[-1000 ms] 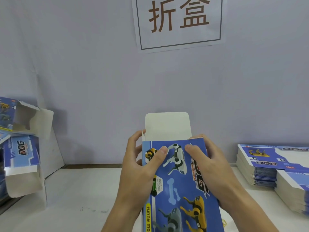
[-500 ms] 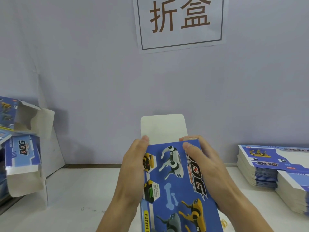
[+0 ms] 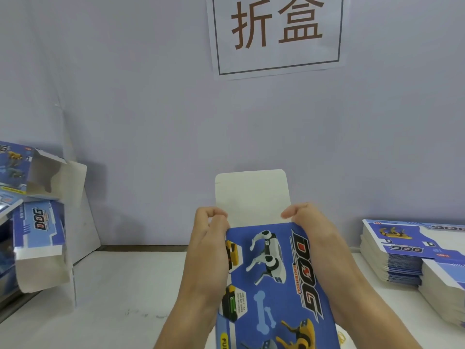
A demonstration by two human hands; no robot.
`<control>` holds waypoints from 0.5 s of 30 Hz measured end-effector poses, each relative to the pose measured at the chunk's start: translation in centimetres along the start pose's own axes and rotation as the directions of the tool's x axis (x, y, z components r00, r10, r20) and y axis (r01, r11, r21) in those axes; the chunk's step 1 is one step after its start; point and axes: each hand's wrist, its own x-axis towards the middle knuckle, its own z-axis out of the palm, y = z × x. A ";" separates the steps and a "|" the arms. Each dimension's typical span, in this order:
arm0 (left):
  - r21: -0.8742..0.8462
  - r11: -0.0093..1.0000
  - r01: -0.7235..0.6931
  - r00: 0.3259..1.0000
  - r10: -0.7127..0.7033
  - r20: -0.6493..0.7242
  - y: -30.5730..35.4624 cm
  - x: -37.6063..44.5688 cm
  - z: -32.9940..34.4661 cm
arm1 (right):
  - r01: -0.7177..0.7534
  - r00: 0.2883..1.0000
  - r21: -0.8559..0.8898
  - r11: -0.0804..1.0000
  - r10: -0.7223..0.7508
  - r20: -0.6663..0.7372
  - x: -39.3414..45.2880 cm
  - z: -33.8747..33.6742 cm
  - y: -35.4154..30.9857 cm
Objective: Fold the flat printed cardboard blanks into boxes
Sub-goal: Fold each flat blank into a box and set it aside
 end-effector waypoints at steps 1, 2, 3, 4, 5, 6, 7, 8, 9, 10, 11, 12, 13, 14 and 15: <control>-0.021 0.999 0.026 1.000 -0.026 0.002 0.0 0.1 0.0 | 0.052 0.999 0.000 0.999 -0.052 0.010 -0.2 -0.4 0.3; -0.035 0.998 0.050 0.999 -0.050 0.002 -0.1 0.2 -0.1 | 0.077 0.996 0.018 0.997 -0.078 0.040 -0.3 -0.5 0.3; -0.036 0.997 0.067 0.998 -0.067 0.002 -0.2 0.3 -0.1 | 0.065 0.997 0.071 0.995 -0.067 0.038 -0.2 -0.5 0.3; -0.026 0.997 0.073 0.997 -0.073 0.000 -0.3 0.5 -0.1 | 0.025 1.000 0.121 0.992 -0.025 0.005 -0.2 -0.5 0.0; -0.016 0.997 0.072 0.997 -0.072 -0.006 -0.4 0.5 -0.1 | -0.030 0.999 0.154 0.988 0.031 -0.006 -0.2 -0.5 -0.1; -0.014 0.997 0.071 0.997 -0.071 -0.008 -0.5 0.6 0.0 | -0.087 0.996 0.147 0.985 0.083 0.035 -0.6 -0.4 -0.2; -0.018 0.998 0.068 0.998 -0.068 -0.006 -0.7 0.6 0.1 | -0.130 0.988 0.137 0.982 0.118 0.096 -0.3 -0.2 -0.3; -0.019 0.998 0.059 0.998 -0.059 -0.002 -0.8 0.6 0.2 | -0.149 0.979 0.117 0.982 0.130 0.156 -0.8 -0.2 -0.5; -0.022 0.999 0.048 0.999 -0.048 -0.002 -0.8 0.5 0.2 | -0.149 0.978 0.117 0.982 0.129 0.166 -0.5 -0.1 -0.7; -0.030 0.998 0.050 0.999 -0.050 -0.001 -0.8 0.5 0.3 | -0.135 0.983 0.102 0.986 0.120 0.140 -0.4 0.0 -1.0; -0.041 0.997 0.064 0.998 -0.064 0.002 -0.9 0.5 0.4 | -0.139 0.984 0.123 0.983 0.122 0.130 -0.2 -0.2 -1.1; -0.062 0.995 0.083 0.997 -0.082 0.006 -0.9 0.5 0.4 | -0.154 0.986 0.182 0.971 0.139 0.091 0.1 -0.1 -1.2; -0.084 0.992 0.090 0.996 -0.090 0.008 -0.8 0.4 0.3 | -0.145 0.989 0.256 0.956 0.131 0.069 -0.2 0.0 -1.3; -0.090 0.993 0.081 0.997 -0.082 -0.001 -0.7 0.4 0.2 | -0.112 0.994 0.257 0.960 0.106 0.037 0.0 0.1 -1.3; -0.082 0.995 0.065 0.997 -0.067 -0.024 -0.5 0.4 0.0 | -0.060 0.998 0.242 0.968 0.065 -0.012 0.4 0.1 -1.3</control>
